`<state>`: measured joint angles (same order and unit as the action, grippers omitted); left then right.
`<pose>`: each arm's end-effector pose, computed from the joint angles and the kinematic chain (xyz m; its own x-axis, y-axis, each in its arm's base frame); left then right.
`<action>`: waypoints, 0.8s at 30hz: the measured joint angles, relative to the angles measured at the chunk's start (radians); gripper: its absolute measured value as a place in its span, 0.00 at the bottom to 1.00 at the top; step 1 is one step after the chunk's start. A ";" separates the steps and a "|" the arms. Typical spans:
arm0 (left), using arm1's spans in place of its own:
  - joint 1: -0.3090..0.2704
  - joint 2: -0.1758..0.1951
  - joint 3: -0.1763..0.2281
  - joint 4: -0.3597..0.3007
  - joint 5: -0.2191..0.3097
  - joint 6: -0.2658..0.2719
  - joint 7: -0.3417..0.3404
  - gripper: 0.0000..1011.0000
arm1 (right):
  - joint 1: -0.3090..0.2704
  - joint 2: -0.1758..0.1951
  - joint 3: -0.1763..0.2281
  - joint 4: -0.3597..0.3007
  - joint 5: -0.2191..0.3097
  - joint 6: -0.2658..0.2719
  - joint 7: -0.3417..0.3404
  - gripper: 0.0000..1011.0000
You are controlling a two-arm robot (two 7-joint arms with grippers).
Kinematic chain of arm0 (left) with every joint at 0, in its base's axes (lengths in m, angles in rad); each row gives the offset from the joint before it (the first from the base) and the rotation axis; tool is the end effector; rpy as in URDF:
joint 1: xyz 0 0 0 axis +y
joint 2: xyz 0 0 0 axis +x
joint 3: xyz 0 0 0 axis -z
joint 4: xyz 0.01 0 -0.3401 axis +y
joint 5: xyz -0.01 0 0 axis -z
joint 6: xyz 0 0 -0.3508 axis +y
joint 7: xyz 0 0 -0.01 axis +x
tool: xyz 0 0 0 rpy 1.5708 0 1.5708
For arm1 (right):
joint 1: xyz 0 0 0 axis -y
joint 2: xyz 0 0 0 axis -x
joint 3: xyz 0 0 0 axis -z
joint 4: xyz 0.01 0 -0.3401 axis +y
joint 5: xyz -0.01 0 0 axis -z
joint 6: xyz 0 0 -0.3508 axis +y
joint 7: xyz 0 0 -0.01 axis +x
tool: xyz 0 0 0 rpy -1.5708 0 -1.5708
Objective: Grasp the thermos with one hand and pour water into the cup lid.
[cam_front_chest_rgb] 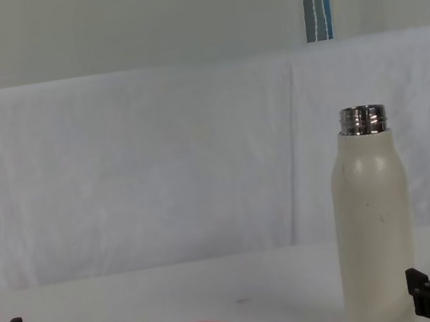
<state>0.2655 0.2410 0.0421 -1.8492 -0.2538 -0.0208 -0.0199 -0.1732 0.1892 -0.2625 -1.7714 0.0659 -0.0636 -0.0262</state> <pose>0.2820 0.0451 -0.3324 0.1245 0.9917 -0.0326 -0.9921 0.1240 -0.0176 0.2976 0.0409 -0.3467 0.2626 -0.9625 0.0674 0.9628 0.2660 0.0478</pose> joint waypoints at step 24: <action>0.000 0.000 0.000 0.000 0.000 0.000 0.000 0.99 | 0.000 0.000 0.000 0.000 0.000 0.000 0.000 0.99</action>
<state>0.2655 0.2409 0.0421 -1.8492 -0.2538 -0.0208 -0.0199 -0.1732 0.1893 -0.2626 -1.7714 0.0659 -0.0637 -0.0262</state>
